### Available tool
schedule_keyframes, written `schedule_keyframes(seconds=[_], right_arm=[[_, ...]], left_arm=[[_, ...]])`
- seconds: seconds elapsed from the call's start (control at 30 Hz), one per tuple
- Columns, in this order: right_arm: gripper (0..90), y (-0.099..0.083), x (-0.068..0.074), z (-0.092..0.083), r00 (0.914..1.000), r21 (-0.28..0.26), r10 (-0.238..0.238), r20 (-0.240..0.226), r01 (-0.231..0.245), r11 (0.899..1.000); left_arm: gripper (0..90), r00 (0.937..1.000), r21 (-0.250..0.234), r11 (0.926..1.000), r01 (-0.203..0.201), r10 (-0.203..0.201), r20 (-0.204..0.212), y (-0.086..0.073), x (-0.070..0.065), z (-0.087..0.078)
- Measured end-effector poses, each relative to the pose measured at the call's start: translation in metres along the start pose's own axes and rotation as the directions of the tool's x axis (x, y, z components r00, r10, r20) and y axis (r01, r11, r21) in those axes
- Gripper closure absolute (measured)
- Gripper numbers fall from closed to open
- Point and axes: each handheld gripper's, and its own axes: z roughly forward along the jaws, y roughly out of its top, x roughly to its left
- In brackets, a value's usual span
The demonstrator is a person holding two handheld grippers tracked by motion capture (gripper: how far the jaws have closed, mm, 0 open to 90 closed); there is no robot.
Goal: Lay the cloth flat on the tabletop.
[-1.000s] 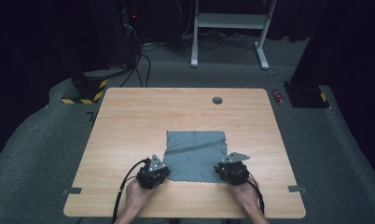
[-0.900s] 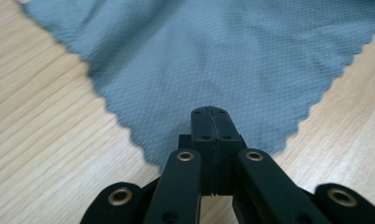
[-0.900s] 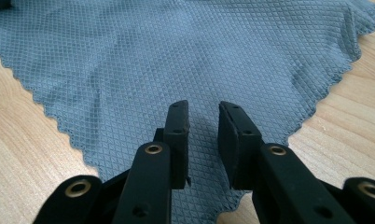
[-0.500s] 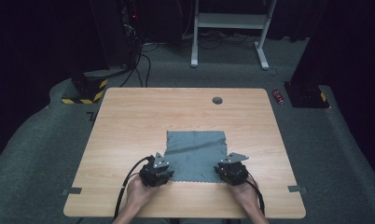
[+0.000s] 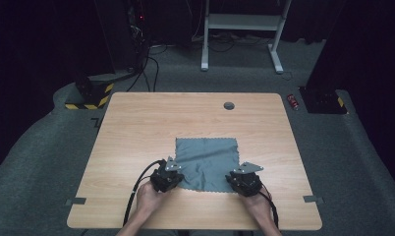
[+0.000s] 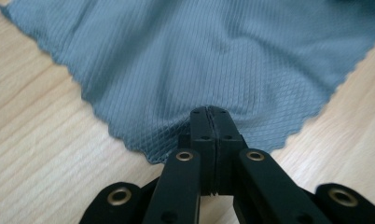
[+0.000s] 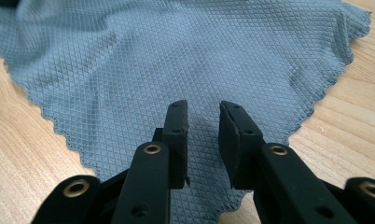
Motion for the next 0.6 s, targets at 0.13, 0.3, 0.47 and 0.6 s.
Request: schedule_keyframes(seconds=[0.13,0.3,0.47,0.6], right_arm=[[72.6,-0.001,0.001,0.0,1.0,-0.008,0.0,0.004,0.0,1.0],[72.6,0.0,0.001,0.0,1.0,0.002,-0.002,0.004,0.002,1.0],[72.6,0.0,0.001,0.0,1.0,0.002,0.0,0.005,0.0,1.0],[72.6,0.001,0.001,0.0,1.0,0.005,0.004,0.005,-0.004,1.0]], left_arm=[[89.4,0.9986,-0.004,0.9999,0.013,-0.013,0.051,0.025,0.002,-0.004],[89.0,0.9963,0.031,0.9991,0.03,-0.032,0.08,0.06,0.009,0.019],[86.5,0.9975,0.084,0.9954,0.046,-0.051,0.05,0.07,0.017,0.053],[71.3,0.9961,0.053,0.9948,0.087,-0.087,0.009,0.065,0.02,0.053]])
